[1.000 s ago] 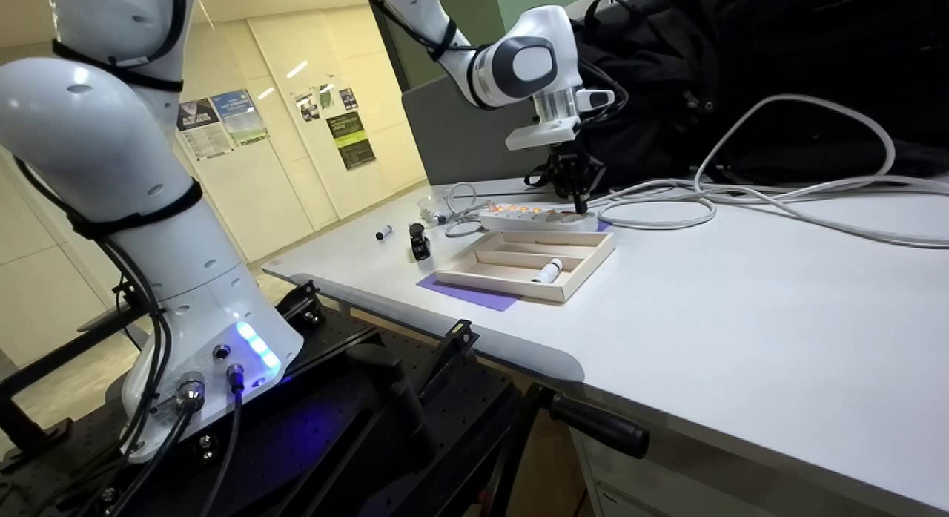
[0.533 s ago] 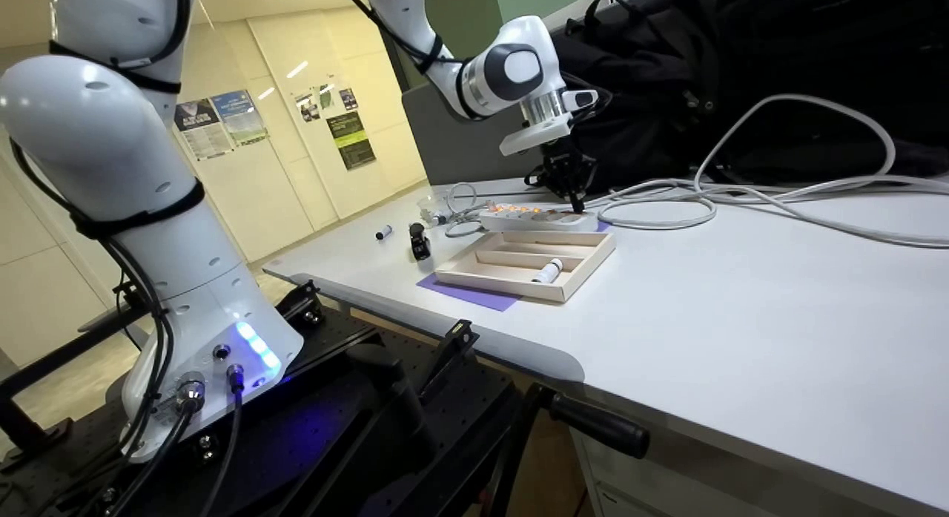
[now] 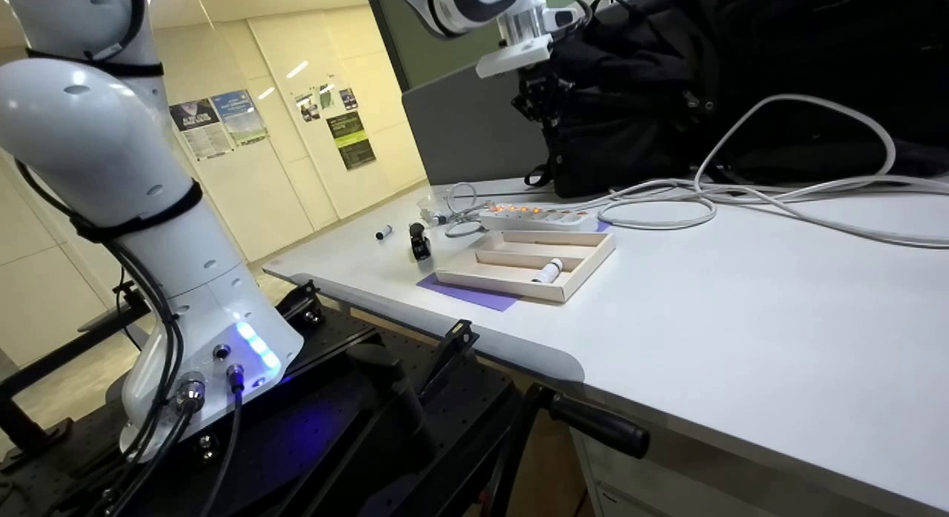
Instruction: Press the stapler and turn off the first switch on the right
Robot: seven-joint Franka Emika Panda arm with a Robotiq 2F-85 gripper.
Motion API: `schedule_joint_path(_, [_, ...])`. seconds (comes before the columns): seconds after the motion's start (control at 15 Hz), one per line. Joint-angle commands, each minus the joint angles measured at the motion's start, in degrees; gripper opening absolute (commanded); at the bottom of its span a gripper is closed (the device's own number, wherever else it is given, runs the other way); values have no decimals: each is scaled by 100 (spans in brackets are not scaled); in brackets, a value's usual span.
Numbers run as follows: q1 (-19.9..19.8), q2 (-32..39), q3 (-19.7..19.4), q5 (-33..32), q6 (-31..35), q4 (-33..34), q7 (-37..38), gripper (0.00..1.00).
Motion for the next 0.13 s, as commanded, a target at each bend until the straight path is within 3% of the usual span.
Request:
schedule_joint_path(0.0, [85, -201, -171, 117, -301, 4, -128, 16])
schedule_joint_path(0.07, [63, -357, -231, 141, -509, -10, -199, 22])
